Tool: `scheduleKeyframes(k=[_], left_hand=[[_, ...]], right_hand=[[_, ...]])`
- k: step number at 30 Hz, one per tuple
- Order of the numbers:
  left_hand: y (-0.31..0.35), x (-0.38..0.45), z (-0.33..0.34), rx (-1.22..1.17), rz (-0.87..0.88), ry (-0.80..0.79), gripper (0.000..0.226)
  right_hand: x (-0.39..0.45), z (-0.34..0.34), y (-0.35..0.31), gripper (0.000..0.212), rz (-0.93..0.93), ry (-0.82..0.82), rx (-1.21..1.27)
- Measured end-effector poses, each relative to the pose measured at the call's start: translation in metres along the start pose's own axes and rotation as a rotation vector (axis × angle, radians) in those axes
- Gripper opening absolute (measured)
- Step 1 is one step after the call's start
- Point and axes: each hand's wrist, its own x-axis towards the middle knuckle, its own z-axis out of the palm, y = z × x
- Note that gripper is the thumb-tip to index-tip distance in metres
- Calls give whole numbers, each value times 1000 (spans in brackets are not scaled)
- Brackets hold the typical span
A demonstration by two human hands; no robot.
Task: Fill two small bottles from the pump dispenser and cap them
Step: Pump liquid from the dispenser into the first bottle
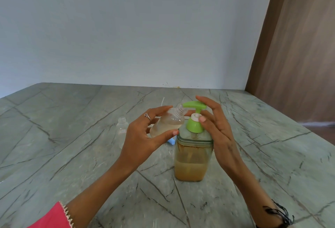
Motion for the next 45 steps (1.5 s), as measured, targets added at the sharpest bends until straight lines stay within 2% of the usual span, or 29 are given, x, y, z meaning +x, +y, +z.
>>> scheduleKeyframes(k=[7, 17, 23, 28, 37, 45], left_hand=[[0, 0, 1, -12, -21, -12, 48], [-1, 2, 1, -36, -43, -8, 46], [-3, 1, 0, -33, -49, -5, 46], [-3, 0, 1, -43, -52, -13, 49], [-7, 0, 2, -30, -28, -11, 49], [-8, 0, 1, -30, -34, -8, 49]], right_hand=[[3, 0, 4, 34, -67, 6, 55], [11, -4, -3, 30, -44, -116, -1], [4, 3, 1, 28, -87, -83, -63], [1, 6, 0, 43, -111, -76, -143], [8, 8, 5, 29, -127, -2, -86], [5, 10, 5, 29, -112, -5, -70]])
